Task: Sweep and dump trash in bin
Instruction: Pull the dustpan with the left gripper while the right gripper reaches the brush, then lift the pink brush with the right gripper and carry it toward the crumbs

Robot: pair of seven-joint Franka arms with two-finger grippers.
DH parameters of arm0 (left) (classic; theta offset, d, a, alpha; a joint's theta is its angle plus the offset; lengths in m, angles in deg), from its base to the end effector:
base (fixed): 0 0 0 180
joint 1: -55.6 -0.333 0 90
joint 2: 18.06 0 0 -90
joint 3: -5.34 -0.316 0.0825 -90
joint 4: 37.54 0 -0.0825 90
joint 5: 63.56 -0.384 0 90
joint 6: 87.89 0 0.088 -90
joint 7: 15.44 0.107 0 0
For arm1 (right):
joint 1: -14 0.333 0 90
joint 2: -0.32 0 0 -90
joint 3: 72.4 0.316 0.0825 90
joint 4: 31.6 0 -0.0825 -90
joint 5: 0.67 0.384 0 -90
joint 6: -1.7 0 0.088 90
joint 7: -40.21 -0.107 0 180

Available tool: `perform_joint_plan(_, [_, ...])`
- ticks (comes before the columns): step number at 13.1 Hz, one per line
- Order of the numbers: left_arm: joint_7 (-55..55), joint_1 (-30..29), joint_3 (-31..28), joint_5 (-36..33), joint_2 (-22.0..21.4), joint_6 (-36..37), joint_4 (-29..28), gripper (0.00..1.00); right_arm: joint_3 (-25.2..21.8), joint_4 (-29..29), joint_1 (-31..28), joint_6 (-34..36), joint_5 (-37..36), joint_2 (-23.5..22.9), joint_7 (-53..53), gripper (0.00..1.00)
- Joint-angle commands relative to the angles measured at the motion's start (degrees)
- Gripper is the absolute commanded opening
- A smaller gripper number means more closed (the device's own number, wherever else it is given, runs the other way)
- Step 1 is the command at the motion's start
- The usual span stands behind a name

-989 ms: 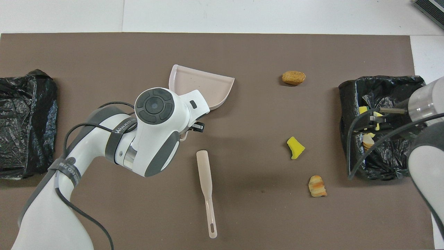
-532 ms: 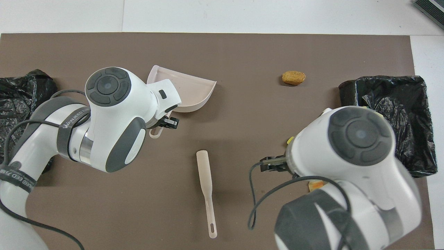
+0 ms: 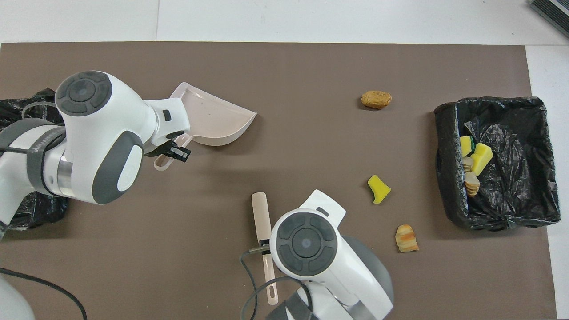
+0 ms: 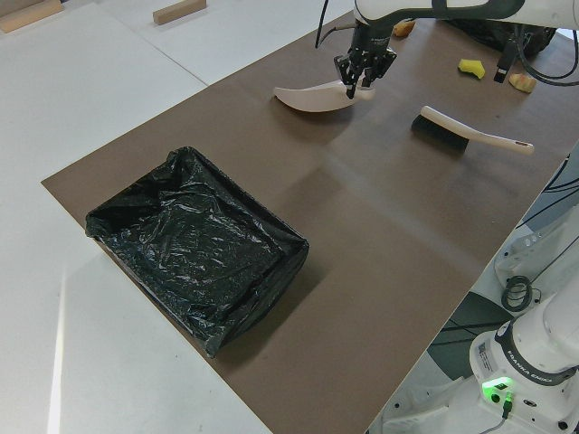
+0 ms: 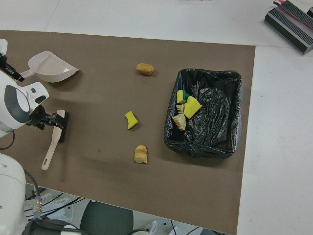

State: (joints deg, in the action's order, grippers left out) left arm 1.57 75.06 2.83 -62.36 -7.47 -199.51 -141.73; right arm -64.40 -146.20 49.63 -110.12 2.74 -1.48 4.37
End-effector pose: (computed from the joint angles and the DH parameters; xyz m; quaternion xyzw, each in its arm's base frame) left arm 0.5773 -0.1787 0.4308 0.9572 -0.2882 -0.0275 0.0056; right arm 0.3973 0.3835 0.4360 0.9972 0.0558 -0.0494 0.0029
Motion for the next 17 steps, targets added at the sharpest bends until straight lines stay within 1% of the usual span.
perform_joint_plan(1, [15.3,-3.4,0.2,0.7,-2.1,3.6,-2.2,0.00,-0.3,-0.5,2.9,-3.2,3.1,-3.2,-2.3,1.00])
perform_joint_plan(2, [23.0,-5.6,0.2,0.5,-3.3,2.9,-4.5,0.00,-0.3,-1.1,4.9,-5.0,4.0,-4.9,-4.0,1.00])
perform_joint_plan(3, [30.1,-8.1,0.2,0.2,-4.2,1.7,-6.6,0.00,-0.3,-2.6,5.9,-7.8,4.1,-5.3,-6.4,1.00])
perform_joint_plan(4, [37.1,-10.9,0.2,0.1,-4.6,-0.2,-8.2,0.00,-0.3,-4.9,6.2,-9.4,4.1,-5.0,-7.0,1.00])
perform_joint_plan(6, [48.5,-13.9,0.2,-1.7,-5.2,-4.2,-10.1,0.00,-0.3,-7.2,7.4,-9.5,4.1,-4.0,-6.4,1.00])
perform_joint_plan(7, [51.3,-14.1,0.2,-3.1,-4.8,-6.3,-11.1,0.00,-0.3,-7.8,8.1,-9.5,4.1,-4.0,-7.0,1.00])
perform_joint_plan(9, [51.6,-13.5,0.2,-5.8,-4.6,-14.2,-16.8,0.00,-0.2,-8.4,8.7,-8.9,4.1,-3.6,-7.3,1.00])
perform_joint_plan(10, [51.6,-13.2,0.2,-5.9,-4.5,-16.8,-18.1,0.00,-0.2,-8.5,9.2,-8.9,4.2,-3.5,-6.8,1.00])
perform_joint_plan(11, [51.5,-13.0,0.3,-5.9,-3.9,-17.2,-18.2,0.00,-0.2,-9.2,9.2,-8.9,4.2,-3.0,-6.6,0.97])
perform_joint_plan(12, [50.1,-11.8,0.3,-5.9,-4.1,-17.4,-18.7,0.05,-0.2,-9.7,9.4,-8.7,4.2,-2.6,-6.8,0.93])
perform_joint_plan(13, [47.6,-11.5,0.3,-5.9,-4.1,-17.3,-18.8,0.20,-0.3,-9.7,10.1,-8.4,4.2,-2.3,-7.1,0.83])
perform_joint_plan(14, [46.3,-10.9,0.3,-5.9,-4.2,-17.3,-18.8,0.42,-0.2,-10.0,10.3,-8.5,4.2,-2.2,-7.1,0.72])
perform_joint_plan(15, [46.1,-10.3,0.3,-5.9,-4.2,-17.4,-18.8,0.47,-0.3,-10.0,10.3,-8.5,4.2,-2.2,-7.1,0.57])
perform_joint_plan(17, [45.5,-9.7,0.3,-5.9,-4.1,-17.5,-18.8,0.47,-0.2,-9.9,10.4,-8.5,4.2,-2.2,-6.6,0.14])
